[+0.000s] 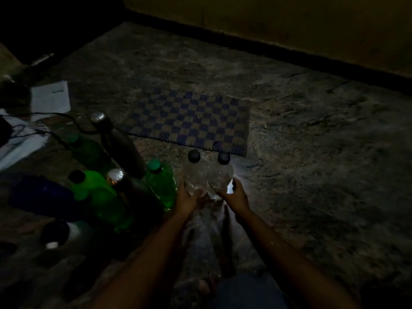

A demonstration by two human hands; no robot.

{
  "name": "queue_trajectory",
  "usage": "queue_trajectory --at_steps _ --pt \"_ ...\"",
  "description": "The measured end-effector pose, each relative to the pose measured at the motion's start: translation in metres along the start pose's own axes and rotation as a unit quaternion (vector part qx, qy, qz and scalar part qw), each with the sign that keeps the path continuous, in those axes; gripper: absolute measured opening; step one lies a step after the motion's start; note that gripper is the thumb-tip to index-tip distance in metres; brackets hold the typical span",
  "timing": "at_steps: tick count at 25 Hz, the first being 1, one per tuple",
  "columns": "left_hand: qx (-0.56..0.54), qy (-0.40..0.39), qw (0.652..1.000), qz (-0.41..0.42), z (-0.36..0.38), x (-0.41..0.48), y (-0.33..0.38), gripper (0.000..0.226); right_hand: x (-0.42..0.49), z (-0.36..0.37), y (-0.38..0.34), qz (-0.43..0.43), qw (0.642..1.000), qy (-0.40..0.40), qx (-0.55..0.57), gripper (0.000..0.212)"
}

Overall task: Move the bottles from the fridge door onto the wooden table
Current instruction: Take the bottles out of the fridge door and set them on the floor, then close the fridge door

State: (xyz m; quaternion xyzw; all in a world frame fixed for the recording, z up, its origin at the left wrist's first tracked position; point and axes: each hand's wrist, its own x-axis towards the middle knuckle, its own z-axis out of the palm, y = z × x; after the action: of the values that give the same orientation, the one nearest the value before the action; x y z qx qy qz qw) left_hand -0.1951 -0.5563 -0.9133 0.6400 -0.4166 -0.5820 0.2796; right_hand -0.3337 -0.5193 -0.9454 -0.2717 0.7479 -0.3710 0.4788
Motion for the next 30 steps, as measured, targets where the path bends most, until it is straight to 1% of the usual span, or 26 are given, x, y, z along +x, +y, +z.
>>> queue_trajectory --at_steps 2,3,6,8,10,11,12,14,16,17,19,21,23,24,25,27,30 --pt "-0.004 0.001 1.0 -0.025 -0.001 -0.038 0.023 0.044 -0.025 -0.006 -0.014 0.067 0.997 -0.031 -0.034 0.061" --pt "-0.002 0.005 0.999 -0.032 -0.002 -0.057 0.04 0.039 -0.036 -0.009 -0.025 0.089 0.994 -0.043 -0.04 0.057" --pt "-0.013 0.023 0.998 -0.059 -0.016 -0.123 0.084 0.034 -0.092 -0.016 -0.07 0.119 0.991 -0.062 -0.024 0.055" --pt "-0.038 0.068 0.994 -0.078 -0.036 -0.168 0.12 0.033 -0.142 -0.021 -0.122 0.128 0.988 -0.085 0.013 0.046" --pt "-0.089 0.11 0.986 -0.086 -0.054 -0.208 0.151 0.033 -0.186 -0.025 -0.164 0.095 0.989 -0.102 0.053 0.025" --pt "-0.117 0.139 0.979 -0.09 -0.068 -0.233 0.174 0.033 -0.218 -0.03 -0.2 0.083 0.988 -0.115 0.062 0.015" --pt "-0.142 0.161 0.973 -0.089 -0.083 -0.257 0.197 0.034 -0.246 -0.037 -0.233 0.076 0.985 -0.137 0.071 0.015" --pt "-0.174 0.191 0.963 -0.075 -0.114 -0.308 0.252 0.035 -0.299 -0.047 -0.297 0.069 0.973 -0.206 0.08 0.029" --pt "-0.202 0.238 0.949 -0.046 -0.151 -0.356 0.304 0.034 -0.345 -0.051 -0.362 0.057 0.957 -0.277 0.065 0.036" --pt "-0.214 0.269 0.939 -0.023 -0.171 -0.383 0.332 0.033 -0.369 -0.048 -0.397 0.035 0.949 -0.311 0.046 0.036" --pt "-0.221 0.316 0.922 0.019 -0.2 -0.423 0.37 0.034 -0.404 -0.039 -0.444 -0.015 0.934 -0.356 0.009 0.032" --pt "-0.254 0.362 0.895 0.051 -0.225 -0.454 0.393 0.034 -0.429 -0.018 -0.476 -0.062 0.912 -0.404 -0.023 0.024" --pt "-0.294 0.412 0.858 0.088 -0.249 -0.478 0.405 0.034 -0.452 0.008 -0.505 -0.111 0.881 -0.458 -0.043 0.016" --pt "-0.306 0.438 0.839 0.106 -0.261 -0.488 0.409 0.034 -0.464 0.022 -0.517 -0.134 0.866 -0.48 -0.047 0.016" --pt "-0.304 0.465 0.822 0.125 -0.273 -0.495 0.414 0.034 -0.473 0.034 -0.53 -0.154 0.855 -0.494 -0.045 0.018" --pt "-0.296 0.511 0.791 0.162 -0.292 -0.507 0.427 0.033 -0.489 0.052 -0.552 -0.183 0.843 -0.503 -0.049 0.023" --pt "-0.277 0.556 0.755 0.212 -0.314 -0.528 0.45 0.038 -0.512 0.082 -0.579 -0.197 0.82 -0.536 -0.049 0.014"
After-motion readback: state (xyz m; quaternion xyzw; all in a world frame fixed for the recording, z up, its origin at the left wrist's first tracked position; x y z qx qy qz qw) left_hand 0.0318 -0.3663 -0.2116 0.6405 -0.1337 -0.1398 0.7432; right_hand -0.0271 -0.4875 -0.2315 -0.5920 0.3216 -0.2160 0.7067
